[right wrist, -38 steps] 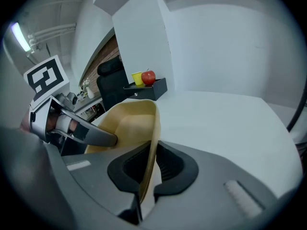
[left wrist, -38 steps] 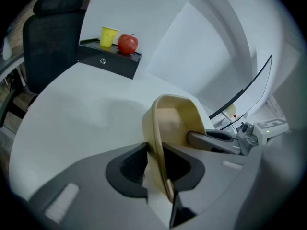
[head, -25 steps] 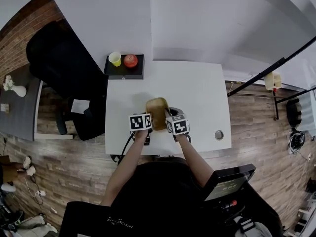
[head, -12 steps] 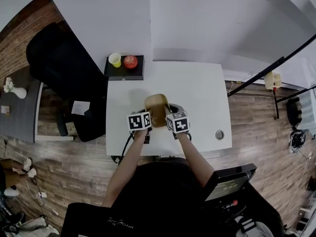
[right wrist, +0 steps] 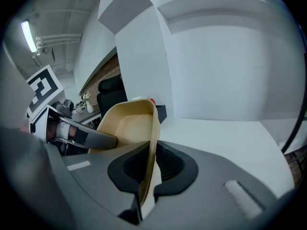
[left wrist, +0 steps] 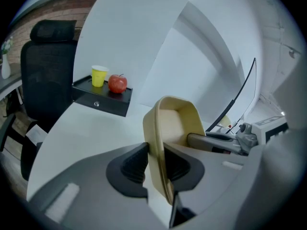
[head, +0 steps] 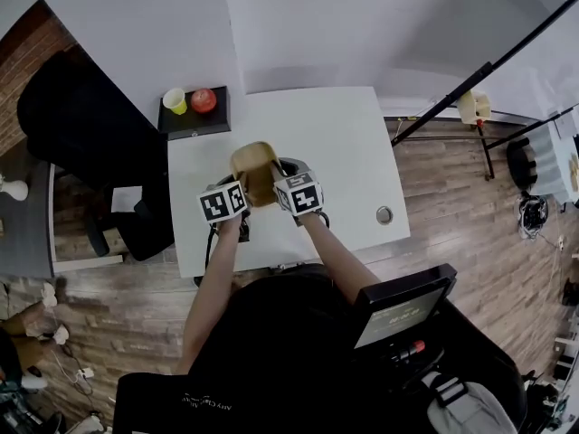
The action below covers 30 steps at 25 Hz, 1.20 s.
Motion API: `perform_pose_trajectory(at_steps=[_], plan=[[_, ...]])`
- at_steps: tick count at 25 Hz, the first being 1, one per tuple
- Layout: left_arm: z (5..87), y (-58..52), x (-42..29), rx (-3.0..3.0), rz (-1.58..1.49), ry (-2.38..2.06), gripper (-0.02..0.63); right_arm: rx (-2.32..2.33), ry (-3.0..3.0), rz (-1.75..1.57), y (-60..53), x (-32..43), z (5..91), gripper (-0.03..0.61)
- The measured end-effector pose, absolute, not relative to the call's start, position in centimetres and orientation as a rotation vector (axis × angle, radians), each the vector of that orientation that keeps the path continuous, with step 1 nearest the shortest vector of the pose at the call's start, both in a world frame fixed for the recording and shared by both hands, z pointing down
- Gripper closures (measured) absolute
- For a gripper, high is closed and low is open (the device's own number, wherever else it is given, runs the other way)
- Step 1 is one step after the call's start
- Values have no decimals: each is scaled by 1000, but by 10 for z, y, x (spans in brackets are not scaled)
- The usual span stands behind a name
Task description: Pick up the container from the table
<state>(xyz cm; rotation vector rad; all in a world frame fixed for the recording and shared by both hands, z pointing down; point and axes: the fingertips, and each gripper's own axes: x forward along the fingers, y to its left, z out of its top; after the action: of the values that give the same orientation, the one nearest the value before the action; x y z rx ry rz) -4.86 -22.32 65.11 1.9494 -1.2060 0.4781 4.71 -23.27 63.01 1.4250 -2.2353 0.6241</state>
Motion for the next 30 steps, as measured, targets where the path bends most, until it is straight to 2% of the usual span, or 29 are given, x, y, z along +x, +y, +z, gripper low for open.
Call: perform_pose_trajectory(at_steps=[30], plan=[[514, -250, -52, 2262, 309, -1401, 551, 1621, -2477, 449, -249, 48, 512, 548]])
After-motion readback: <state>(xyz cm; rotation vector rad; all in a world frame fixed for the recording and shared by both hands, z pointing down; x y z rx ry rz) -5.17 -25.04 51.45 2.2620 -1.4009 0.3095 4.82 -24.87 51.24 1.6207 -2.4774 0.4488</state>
